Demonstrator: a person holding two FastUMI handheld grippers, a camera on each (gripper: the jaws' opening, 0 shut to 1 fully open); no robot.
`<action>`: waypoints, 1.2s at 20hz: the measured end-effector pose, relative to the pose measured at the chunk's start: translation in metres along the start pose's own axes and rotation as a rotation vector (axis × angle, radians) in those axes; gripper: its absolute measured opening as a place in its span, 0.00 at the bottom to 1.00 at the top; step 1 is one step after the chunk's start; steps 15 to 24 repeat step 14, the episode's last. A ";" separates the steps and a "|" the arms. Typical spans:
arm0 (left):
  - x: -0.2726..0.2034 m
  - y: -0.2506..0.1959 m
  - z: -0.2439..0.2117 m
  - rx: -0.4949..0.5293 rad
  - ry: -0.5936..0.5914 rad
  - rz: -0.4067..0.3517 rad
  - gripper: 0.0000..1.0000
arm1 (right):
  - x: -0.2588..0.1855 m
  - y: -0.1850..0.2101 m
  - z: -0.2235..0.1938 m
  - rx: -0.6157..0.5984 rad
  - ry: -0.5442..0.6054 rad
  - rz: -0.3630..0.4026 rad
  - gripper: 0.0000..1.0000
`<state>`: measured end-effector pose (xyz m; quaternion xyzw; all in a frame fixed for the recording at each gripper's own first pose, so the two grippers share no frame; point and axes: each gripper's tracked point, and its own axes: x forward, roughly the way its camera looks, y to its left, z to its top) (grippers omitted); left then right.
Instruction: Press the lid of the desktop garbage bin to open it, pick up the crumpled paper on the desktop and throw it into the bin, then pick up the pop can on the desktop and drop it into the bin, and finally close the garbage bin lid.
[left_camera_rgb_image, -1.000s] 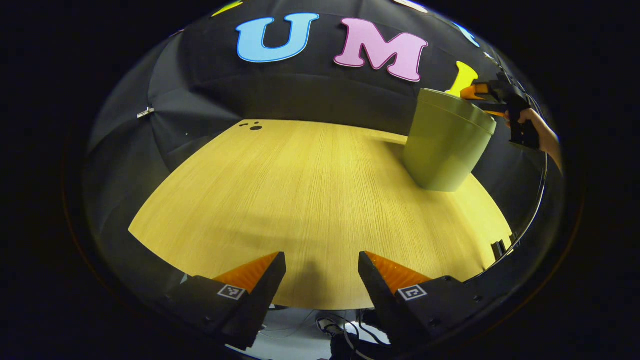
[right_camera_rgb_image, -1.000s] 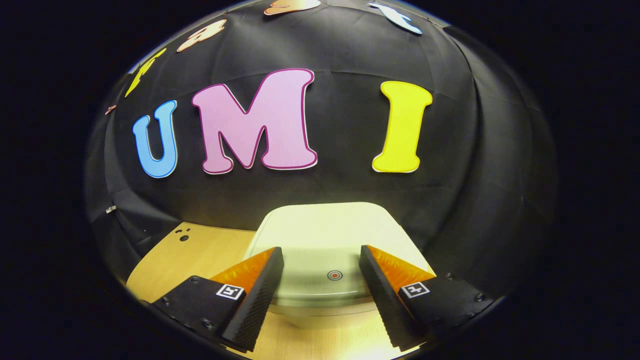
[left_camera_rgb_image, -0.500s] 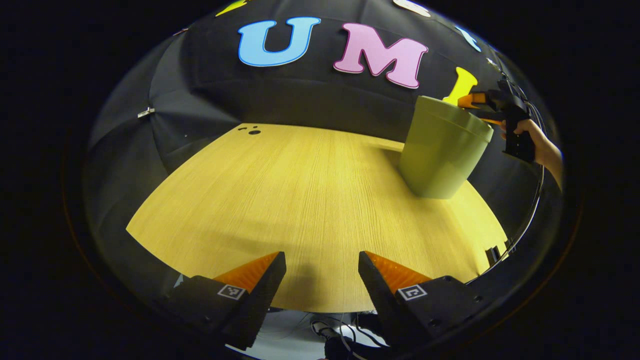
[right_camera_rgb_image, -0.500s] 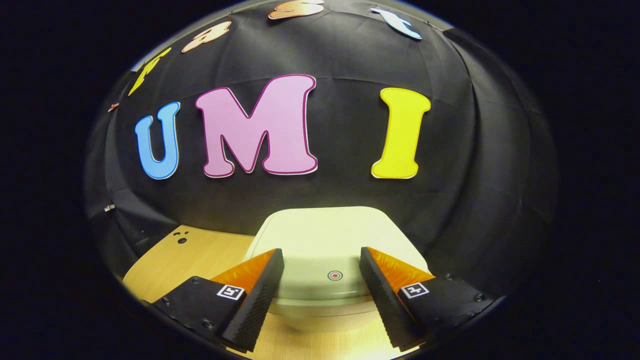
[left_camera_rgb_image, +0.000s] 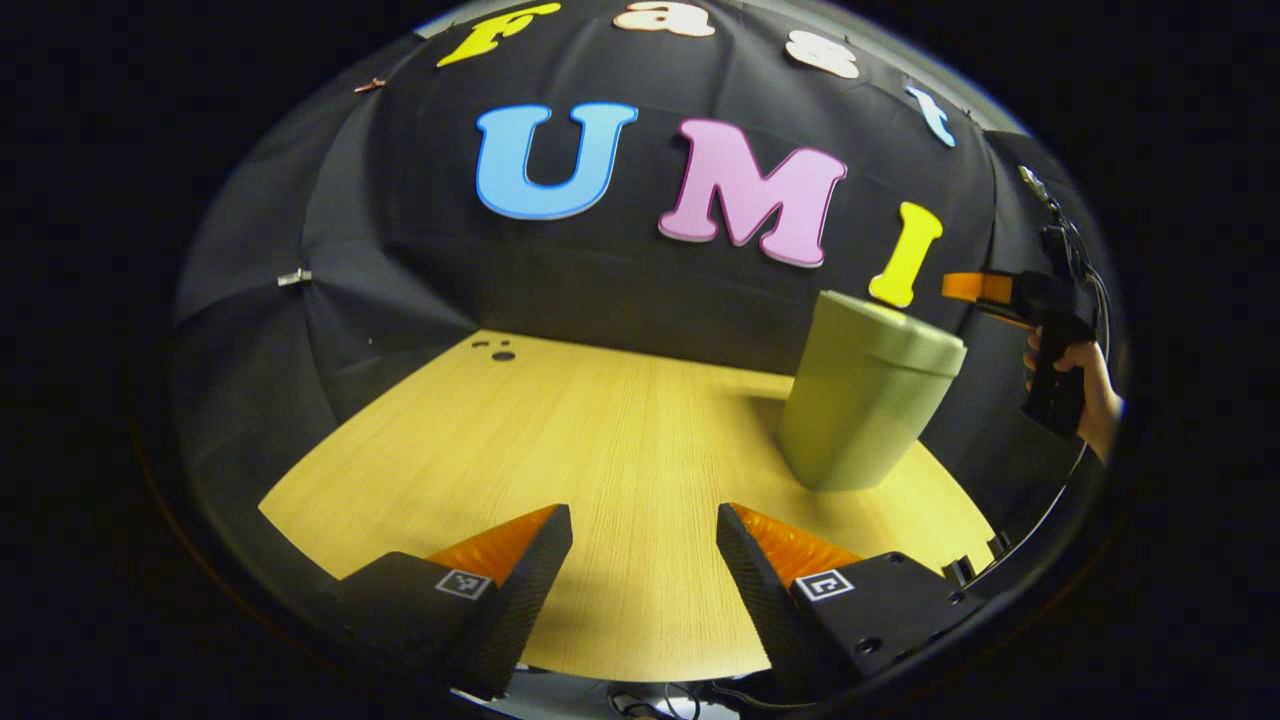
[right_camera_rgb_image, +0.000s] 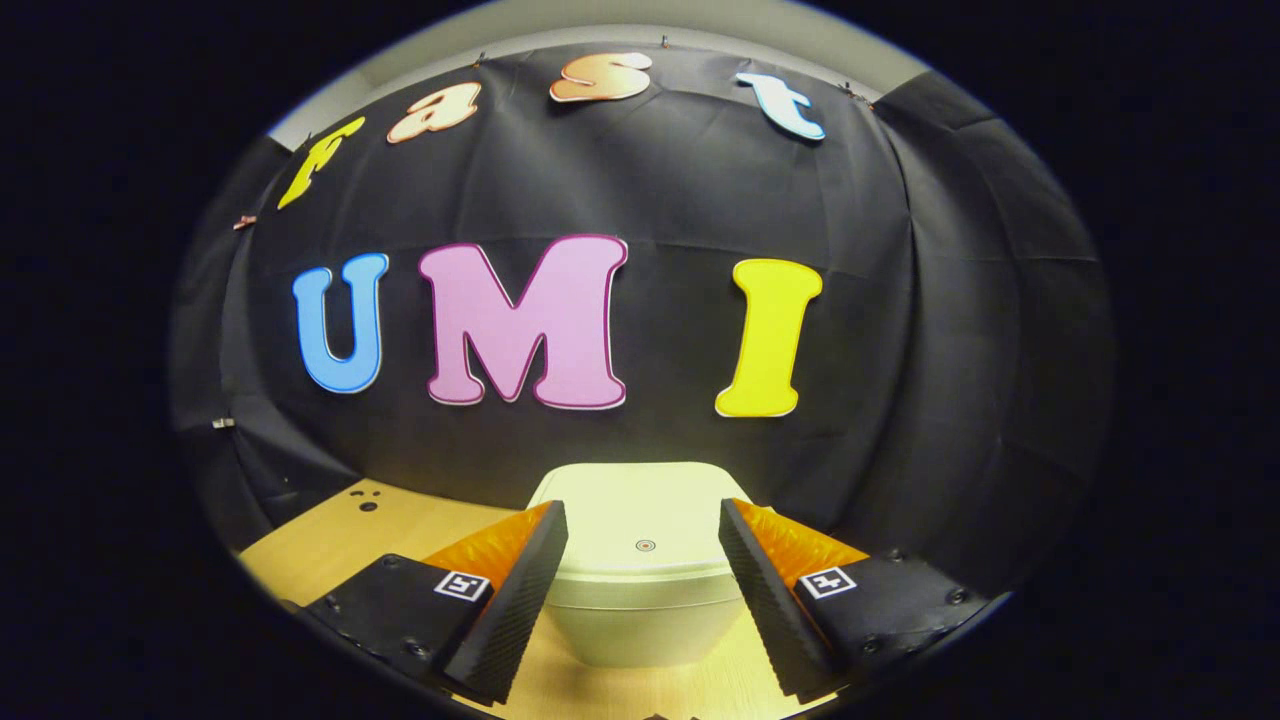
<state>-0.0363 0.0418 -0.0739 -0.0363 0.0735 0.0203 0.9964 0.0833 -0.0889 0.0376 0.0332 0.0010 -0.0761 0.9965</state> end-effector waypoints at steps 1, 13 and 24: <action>-0.005 -0.003 0.011 0.010 -0.021 -0.001 0.94 | -0.007 -0.001 0.006 0.011 -0.011 0.003 0.96; -0.044 -0.027 0.085 -0.004 -0.201 0.043 0.94 | -0.086 0.037 -0.015 -0.015 -0.001 0.113 0.99; -0.044 -0.031 0.082 -0.013 -0.193 0.038 0.94 | -0.092 0.043 -0.014 -0.050 -0.009 0.130 0.99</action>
